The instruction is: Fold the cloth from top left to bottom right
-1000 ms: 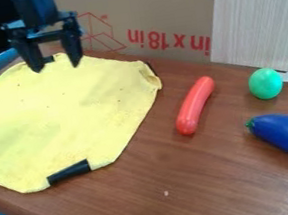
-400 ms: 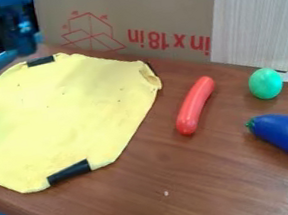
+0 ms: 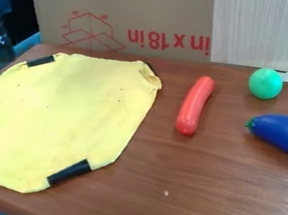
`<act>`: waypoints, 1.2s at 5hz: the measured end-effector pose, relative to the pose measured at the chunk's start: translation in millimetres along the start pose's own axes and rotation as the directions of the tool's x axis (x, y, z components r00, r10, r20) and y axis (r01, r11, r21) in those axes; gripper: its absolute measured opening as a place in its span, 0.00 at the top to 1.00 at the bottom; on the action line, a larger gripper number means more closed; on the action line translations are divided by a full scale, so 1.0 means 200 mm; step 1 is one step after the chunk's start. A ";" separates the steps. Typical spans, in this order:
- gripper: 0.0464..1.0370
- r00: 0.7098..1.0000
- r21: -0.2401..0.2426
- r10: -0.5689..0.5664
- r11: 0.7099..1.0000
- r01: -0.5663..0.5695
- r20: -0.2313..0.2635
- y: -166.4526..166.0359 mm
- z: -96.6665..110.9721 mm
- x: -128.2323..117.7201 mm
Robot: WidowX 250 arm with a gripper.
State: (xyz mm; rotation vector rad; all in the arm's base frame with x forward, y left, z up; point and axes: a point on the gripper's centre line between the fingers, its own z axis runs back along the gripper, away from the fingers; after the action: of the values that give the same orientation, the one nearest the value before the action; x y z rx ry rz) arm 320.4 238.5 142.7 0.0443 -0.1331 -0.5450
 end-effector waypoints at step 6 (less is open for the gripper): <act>0.04 0.988 0.060 0.129 0.990 -0.125 -0.085 0.35 -0.25 0.04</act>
State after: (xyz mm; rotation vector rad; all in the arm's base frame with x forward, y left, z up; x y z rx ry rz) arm 371.0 294.4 99.2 0.1125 -0.0631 -0.4113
